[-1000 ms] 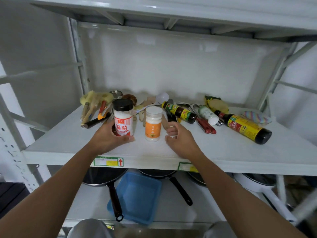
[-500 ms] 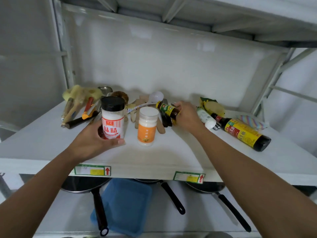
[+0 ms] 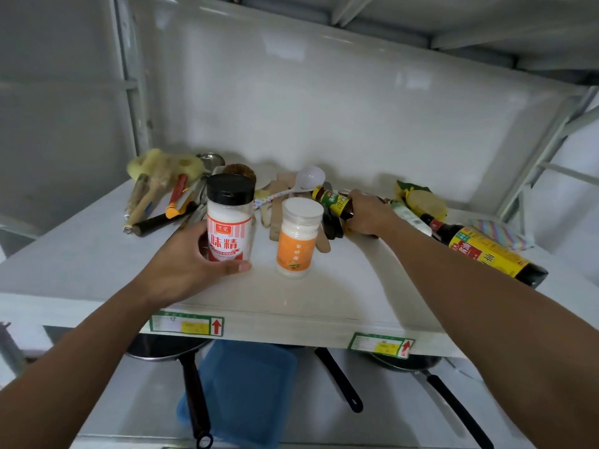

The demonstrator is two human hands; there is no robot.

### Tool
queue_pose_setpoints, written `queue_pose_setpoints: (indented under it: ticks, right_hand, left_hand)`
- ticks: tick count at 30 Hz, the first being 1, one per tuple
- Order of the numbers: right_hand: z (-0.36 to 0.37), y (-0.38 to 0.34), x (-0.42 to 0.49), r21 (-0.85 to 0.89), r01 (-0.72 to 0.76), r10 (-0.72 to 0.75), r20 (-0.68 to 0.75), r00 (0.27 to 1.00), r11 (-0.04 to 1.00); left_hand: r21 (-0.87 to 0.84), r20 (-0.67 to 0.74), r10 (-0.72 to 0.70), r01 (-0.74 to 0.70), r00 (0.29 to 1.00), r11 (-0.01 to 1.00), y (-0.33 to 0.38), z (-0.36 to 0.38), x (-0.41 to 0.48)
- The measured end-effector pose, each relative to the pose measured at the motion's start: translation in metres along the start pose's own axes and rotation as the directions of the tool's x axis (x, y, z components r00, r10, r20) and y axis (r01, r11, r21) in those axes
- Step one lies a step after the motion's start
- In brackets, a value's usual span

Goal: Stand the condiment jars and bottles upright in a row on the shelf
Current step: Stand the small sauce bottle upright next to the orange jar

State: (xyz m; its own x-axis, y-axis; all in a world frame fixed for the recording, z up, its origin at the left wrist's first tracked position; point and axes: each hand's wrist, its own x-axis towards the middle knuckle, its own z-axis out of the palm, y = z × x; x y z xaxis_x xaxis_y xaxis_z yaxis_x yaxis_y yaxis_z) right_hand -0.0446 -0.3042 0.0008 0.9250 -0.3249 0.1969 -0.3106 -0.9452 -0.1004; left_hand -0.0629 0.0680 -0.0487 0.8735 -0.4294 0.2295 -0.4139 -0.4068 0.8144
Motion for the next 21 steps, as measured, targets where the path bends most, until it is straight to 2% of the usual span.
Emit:
queue_pose_setpoints:
  ticks: [5, 8, 12, 18, 21]
  right_hand:
    - [0.006, 0.003, 0.002, 0.009, 0.040, -0.040, -0.028, 0.999, 0.999]
    - [0.007, 0.000, -0.003, 0.070, 0.025, -0.018, -0.102, 0.995, 0.997]
    - [0.002, -0.002, -0.020, 0.268, 0.011, 0.040, -0.184, 0.982, 0.963]
    - [-0.017, 0.000, -0.071, 0.464, 0.081, 0.062, -0.285, 0.957, 0.882]
    - [-0.017, -0.003, -0.103, 0.578, 0.115, 0.087, -0.310, 0.947, 0.808]
  left_hand:
    - [0.013, -0.011, -0.008, 0.008, 1.000, 1.000, -0.004, 0.001, 0.002]
    - [-0.020, -0.024, -0.014, 0.013, 1.000, 1.000, -0.006, -0.002, 0.004]
    - [-0.063, -0.019, -0.015, 0.013, 1.000, 0.998, -0.009, -0.003, 0.003]
    - [-0.003, -0.036, -0.005, 0.005, 0.999, 1.000, 0.002, 0.000, -0.001]
    - [0.022, -0.033, -0.006, 0.007, 0.999, 1.000, 0.005, 0.002, -0.005]
